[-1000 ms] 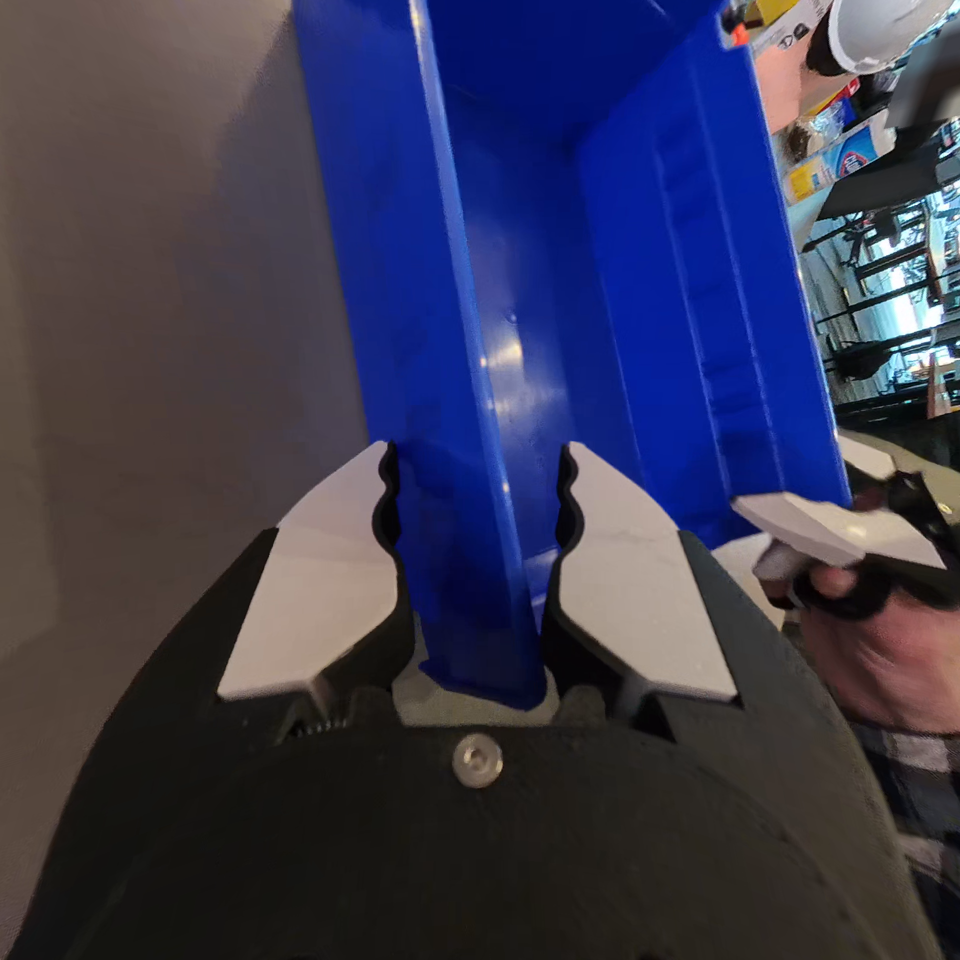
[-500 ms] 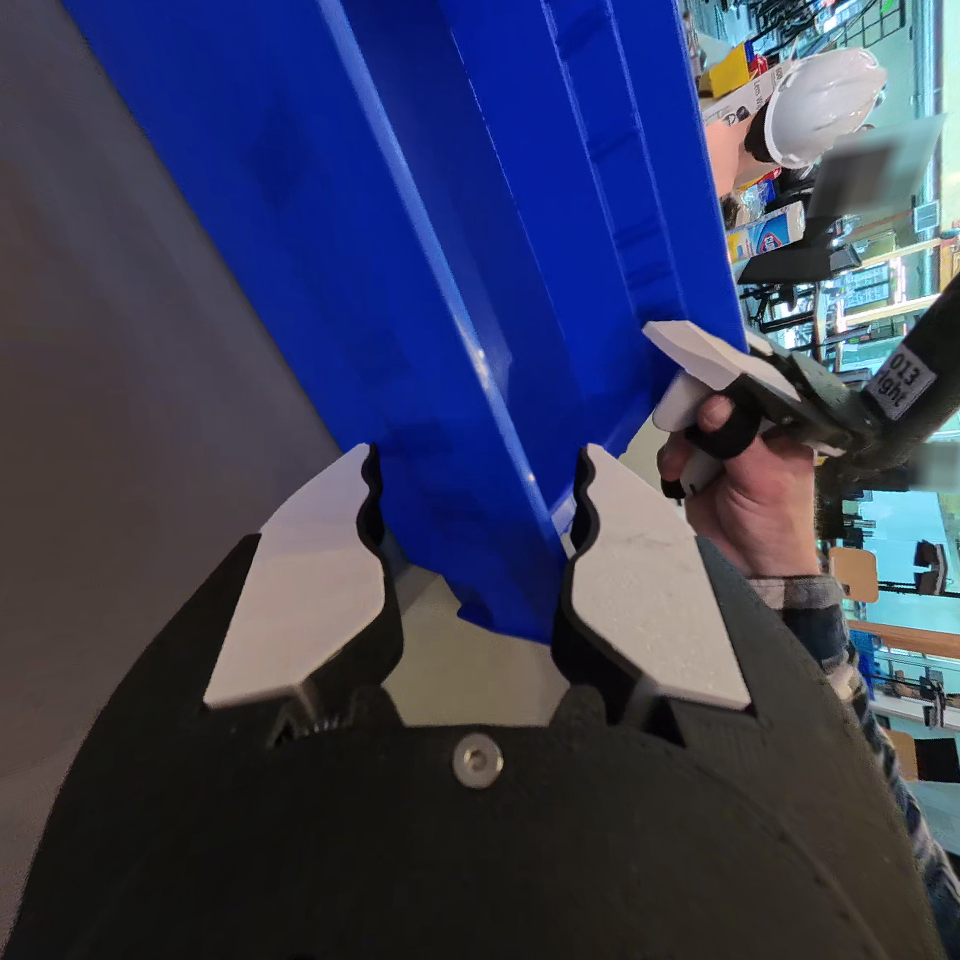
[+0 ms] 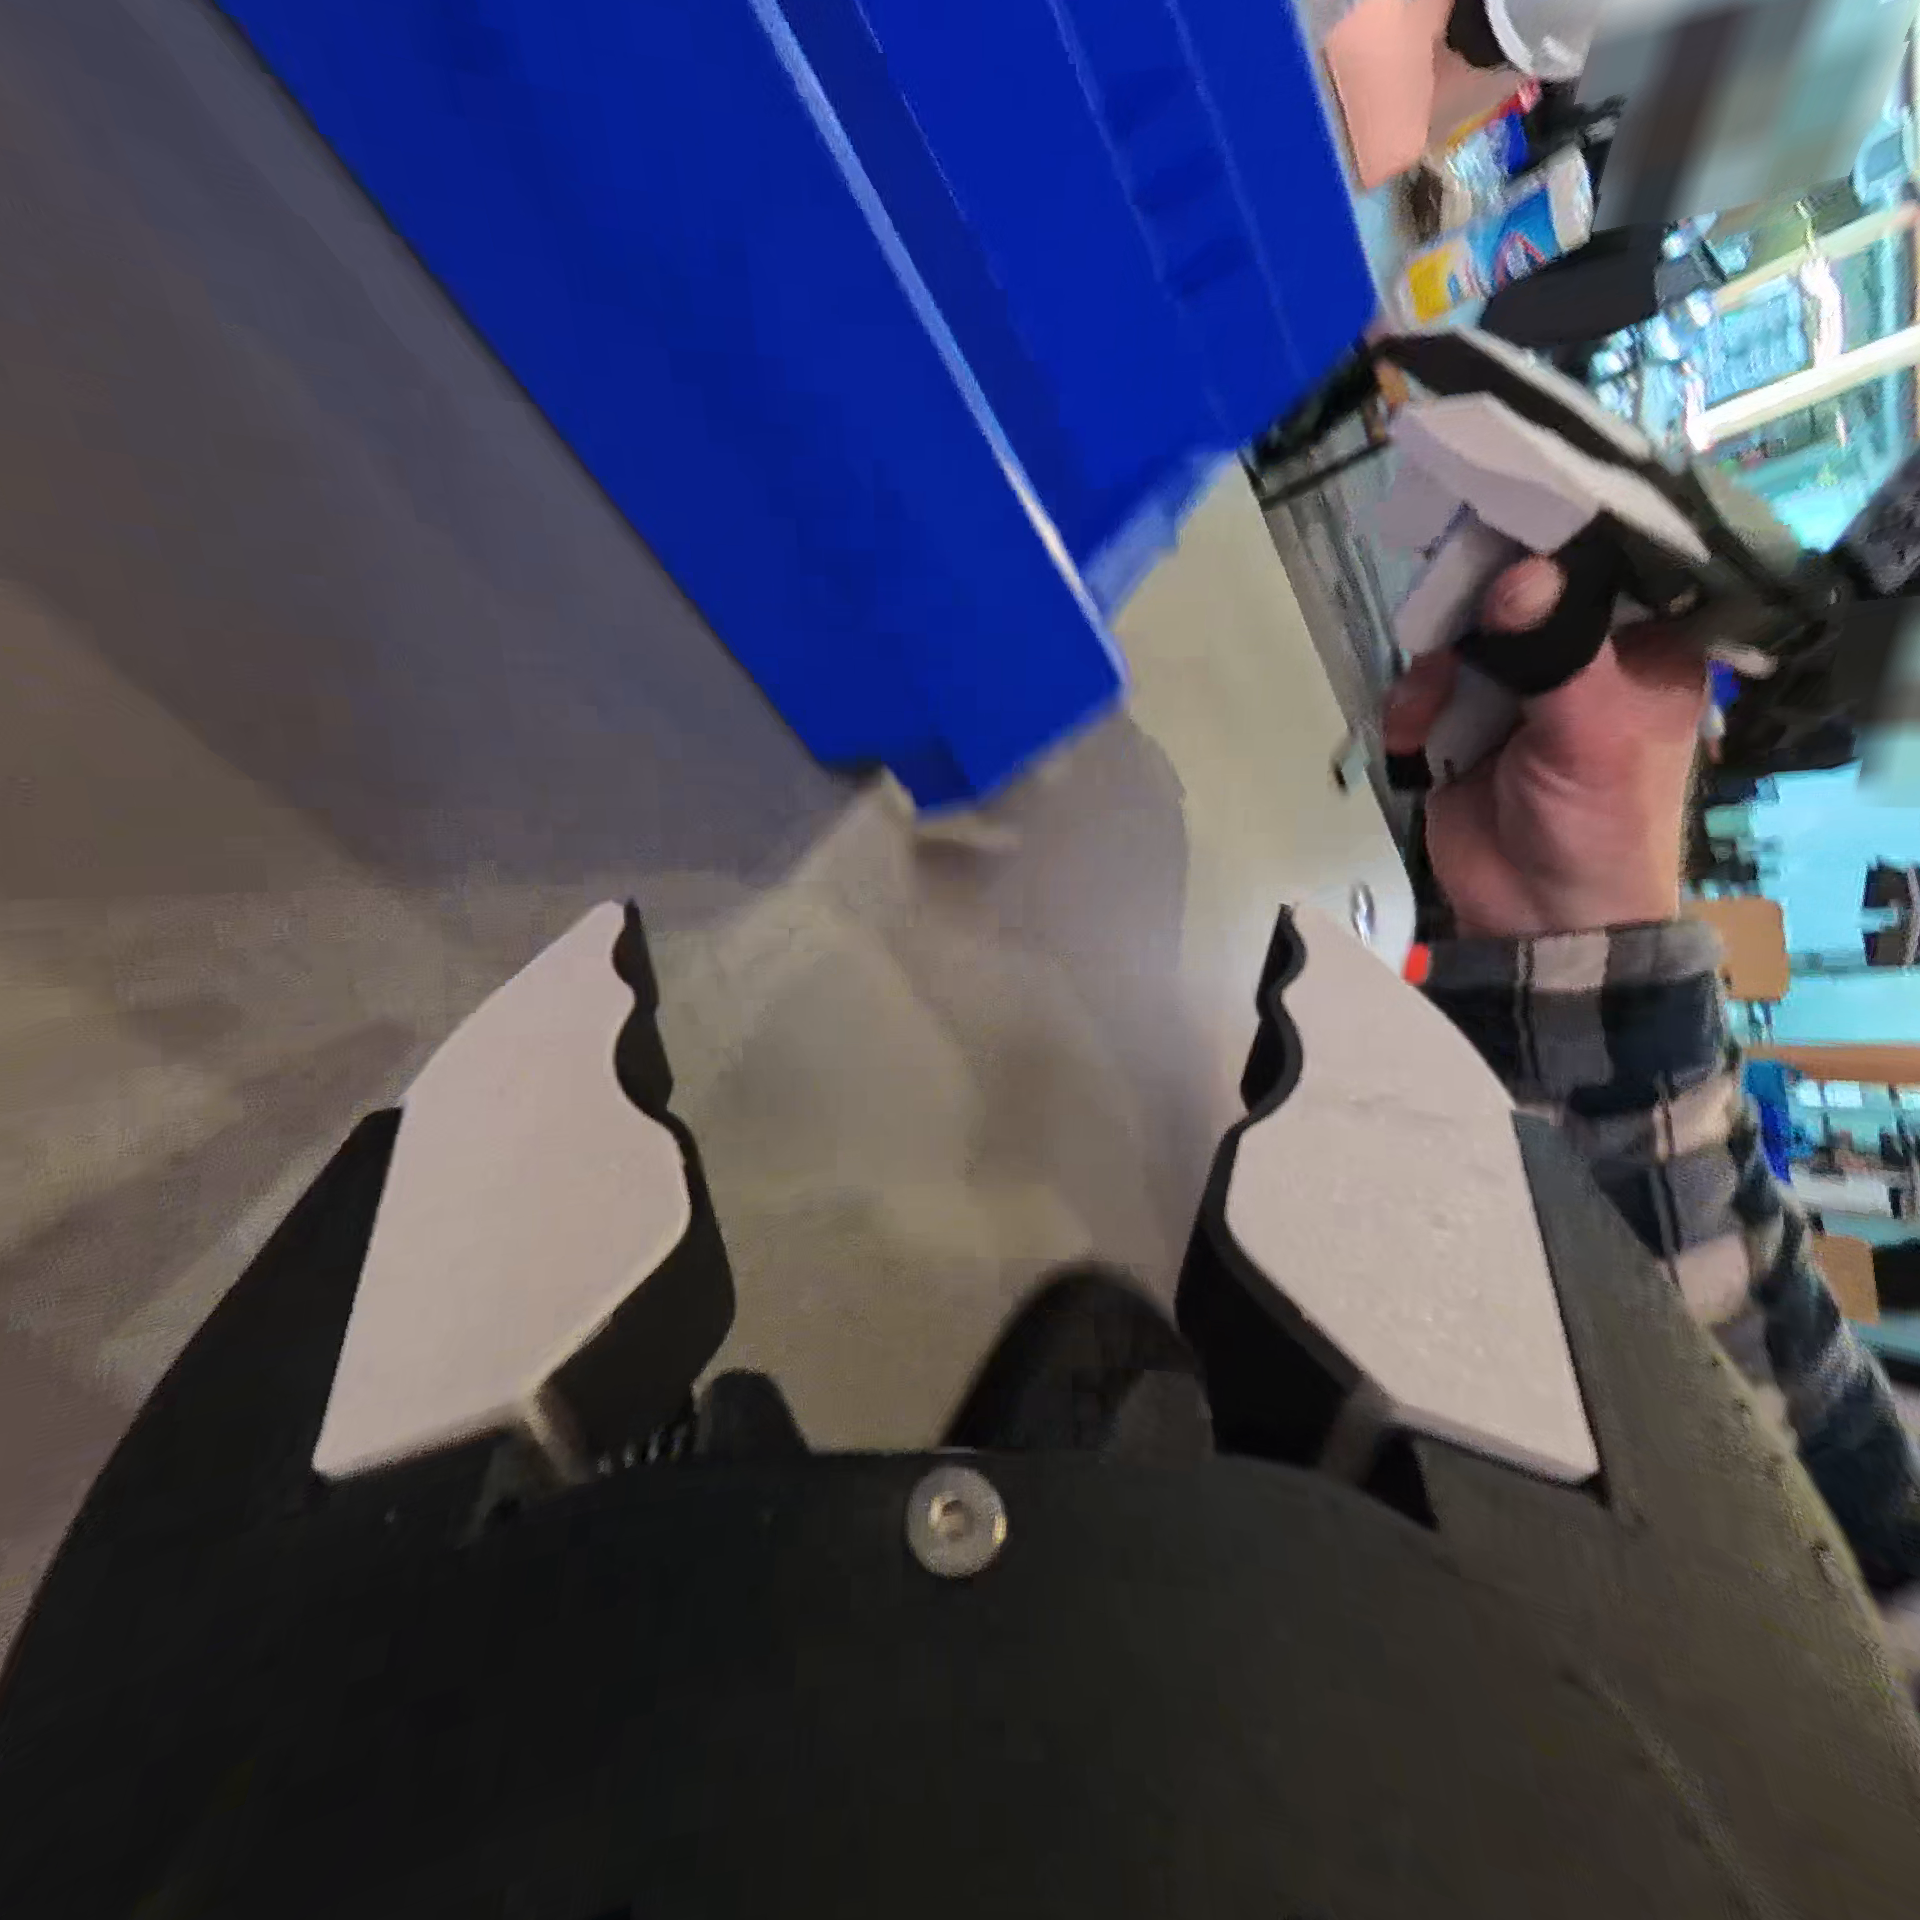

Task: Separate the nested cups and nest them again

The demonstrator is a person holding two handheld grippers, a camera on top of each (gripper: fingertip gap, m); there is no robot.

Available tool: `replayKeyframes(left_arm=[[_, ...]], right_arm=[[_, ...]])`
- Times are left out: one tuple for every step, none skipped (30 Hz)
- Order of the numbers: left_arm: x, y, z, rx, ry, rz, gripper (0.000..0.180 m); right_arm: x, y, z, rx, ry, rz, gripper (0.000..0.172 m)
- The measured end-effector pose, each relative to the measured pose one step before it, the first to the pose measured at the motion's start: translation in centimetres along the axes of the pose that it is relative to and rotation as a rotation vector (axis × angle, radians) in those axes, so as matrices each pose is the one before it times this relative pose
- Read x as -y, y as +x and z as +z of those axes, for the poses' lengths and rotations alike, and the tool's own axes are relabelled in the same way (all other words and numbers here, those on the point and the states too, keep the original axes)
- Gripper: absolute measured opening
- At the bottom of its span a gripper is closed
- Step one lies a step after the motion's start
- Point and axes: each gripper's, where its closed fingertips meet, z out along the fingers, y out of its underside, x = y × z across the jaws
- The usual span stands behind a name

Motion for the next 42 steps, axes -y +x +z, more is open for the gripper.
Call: replayKeyframes(left_arm=[[-1.471, 0.438, -1.378, -0.026, -0.0182, 0.0273, 0.105], [-1.362, 0.244, -1.456, -0.0079, -0.0001, 0.0318, 0.104], [-1.294, 0.233, -1.488, -0.008, 0.0068, 0.0356, 0.097], [-1.34, 0.37, -1.455, -0.0187, -0.0028, 0.0331, 0.089], [-1.287, 0.278, -1.432, -0.0105, -0.0061, 0.0326, 0.08], [-1.185, -0.007, -1.415, 0.0107, -0.0023, 0.0298, 0.073], [-0.979, -0.185, -1.405, 0.0227, 0.0095, 0.0193, 0.069], [-0.793, -0.222, -1.383, 0.0216, 0.0157, 0.0092, 0.068], [-0.709, -0.368, -1.362, 0.0265, 0.0155, 0.0065, 0.068], [-0.545, -0.749, -1.417, 0.0462, 0.0207, 0.0013, 0.072], [-0.349, -0.943, -1.469, 0.0495, 0.0313, -0.0093, 0.076], [-0.344, -0.865, -1.419, 0.0335, 0.0276, -0.0139, 0.079], [-0.37, -0.991, -1.375, 0.0368, 0.0189, -0.0181, 0.082], [-0.324, -1.259, -1.393, 0.0524, 0.0225, -0.0161, 0.086], [-0.309, -1.213, -1.344, 0.0432, 0.0222, -0.0083, 0.089], [-0.42, -1.238, -1.23, 0.0436, 0.014, -0.0001, 0.091], [-0.526, -1.284, -1.131, 0.0449, 0.0053, 0.0031, 0.093], [-0.527, -1.256, -1.082, 0.0398, 0.0049, -0.0014, 0.094], [-0.488, -1.201, -1.012, 0.0329, 0.0078, -0.0089, 0.094], [-0.507, -1.206, -0.933, 0.0302, 0.0064, -0.0123, 0.094], [-0.539, -1.278, -0.906, 0.0334, 0.005, -0.0044, 0.095], [-0.596, -1.439, -0.847, 0.0435, 0.0027, 0.0083, 0.095], [-0.616, -1.478, -0.774, 0.0458, 0.0011, 0.0105, 0.095], [-0.443, -1.172, -0.698, 0.0262, 0.0059, -0.0057, 0.095], [-0.215, -0.992, -0.645, 0.0157, 0.0111, -0.021, 0.095], [0.01, -1.02, -0.596, 0.0217, 0.0186, -0.0241, 0.095], [0.116, -0.833, -0.472, 0.0146, 0.0178, -0.0198, 0.094], [0.185, -0.623, -0.341, 0.0069, 0.0154, -0.0115, 0.095], [0.182, -0.565, -0.228, 0.0095, 0.0143, 0.0002, 0.096], [0.082, -0.65, -0.105, 0.0191, 0.0084, 0.0129, 0.099], [0.049, -0.651, -0.019, 0.0208, 0.0031, 0.0134, 0.102], [0.154, -0.633, -0.029, 0.0216, 0.0054, 0.0024, 0.106], [0.318, -0.575, -0.072, 0.0202, 0.0146, -0.0016, 0.11], [0.373, -0.524, -0.06, 0.018, 0.0146, -0.003, 0.113], [0.348, -0.582, -0.037, 0.0239, 0.009, -0.0067, 0.115], [0.359, -0.57, -0.014, 0.024, 0.0077, -0.004, 0.118], [0.422, -0.574, 0.008, 0.0241, 0.0088, 0.0031, 0.12], [0.481, -0.582, 0.027, 0.0213, 0.011, 0.0015, 0.121], [0.586, -0.566, 0.044, 0.0156, 0.0141, -0.0023, 0.123], [0.655, -0.636, 0.011, 0.0157, 0.0144, -0.0015, 0.124], [0.749, -0.715, -0.007, 0.0174, 0.0169, -0.0011, 0.125], [0.791, -0.732, -0.007, 0.0153, 0.0183, -0.0001, 0.126]], right_arm=[[0.054, -1.92, -0.756, 0.0246, -0.0075, -0.0409, 0.055], [0.056, -2.128, -0.519, 0.0318, -0.0127, -0.0459, 0.052], [0.167, -2.473, -0.263, 0.0487, -0.0103, -0.053, 0.051], [0.304, -2.483, 0.011, 0.048, -0.0074, -0.0577, 0.048], [0.389, -2.217, 0.229, 0.0385, -0.0091, -0.0541, 0.045], [0.5, -2.144, 0.425, 0.0478, -0.0068, -0.0359, 0.042], [0.626, -2.096, 0.617, 0.0562, 0.0005, -0.0203, 0.039], [0.615, -1.836, 0.745, 0.0438, 0.001, -0.0229, 0.039], [0.433, -1.482, 0.826, 0.0278, -0.0061, -0.0255, 0.037], [0.356, -1.348, 0.898, 0.0305, -0.0045, -0.012, 0.036], [0.41, -1.376, 0.982, 0.0433, 0.0084, 0.0073, 0.036], [0.387, -1.385, 1.074, 0.0491, 0.0149, 0.0172, 0.037], [0.207, -1.248, 1.112, 0.0383, 0.0061, 0.0101, 0.038], [0.006, -0.997, 1.104, 0.0177, -0.0055, -0.0027, 0.039], [-0.061, -0.784, 1.072, 0.0038, -0.0072, -0.0062, 0.04], [0.001, -0.656, 0.997, -0.0061, 0.0028, -0.0069, 0.042], [0.022, -0.523, 0.92, -0.0142, 0.0107, -0.0053, 0.045], [-0.15, -0.453, 0.881, -0.013, 0.0042, 0.0077, 0.045], [-0.319, -0.442, 0.863, -0.0079, -0.0046, 0.0145, 0.047], [-0.412, -0.397, 0.782, -0.0073, -0.0051, 0.0062, 0.052], [-0.412, -0.332, 0.641, -0.0093, -0.0008, -0.0014, 0.052], [-0.452, -0.255, 0.542, -0.0098, -0.0023, 0.0015, 0.052], [-0.451, -0.285, 0.484, -0.0024, -0.0058, 0.0096, 0.052], [-0.344, -0.319, 0.401, 0.0031, -0.005, 0.0118, 0.054], [-0.274, -0.202, 0.297, -0.0049, -0.0068, 0.0075, 0.055], [-0.155, -0.067, 0.194, -0.015, -0.0059, 0.0004, 0.056], [-0.061, -0.056, 0.134, -0.0151, -0.0033, -0.0037, 0.056], [-0.018, -0.023, 0.116, -0.0149, -0.0022, -0.0046, 0.057], [-0.036, 0.026, 0.101, -0.0171, -0.0027, -0.0036, 0.059], [-0.102, 0.058, 0.118, -0.0179, -0.0071, 0.002, 0.061], [-0.093, 0.016, 0.1, -0.0142, -0.0082, 0.0064, 0.063], [0.022, 0.018, 0.048, -0.0173, -0.003, 0.0034, 0.065], [0.08, 0.032, 0.0, -0.0199, -0.0009, -0.0021, 0.069], [0.025, 0.013, 0.029, -0.0177, -0.007, -0.0037, 0.071], [-0.071, 0.102, 0.069, -0.02, -0.0127, -0.0021, 0.074], [-0.055, 0.19, 0.049, -0.0238, -0.0102, 0.0018, 0.078], [0.066, 0.036, 0.015, -0.0103, -0.0003, 0.005, 0.082], [0.172, -0.137, -0.006, 0.0029, 0.0054, 0.007, 0.082], [0.118, -0.075, 0.003, -0.0026, 0.0014, 0.0044, 0.082], [0.095, -0.07, 0.015, -0.0042, -0.0021, -0.0029, 0.082], [0.073, -0.111, 0.033, -0.0009, -0.0033, -0.0048, 0.082], [0.085, -0.128, 0.034, 0.001, -0.0022, -0.0015, 0.082]])
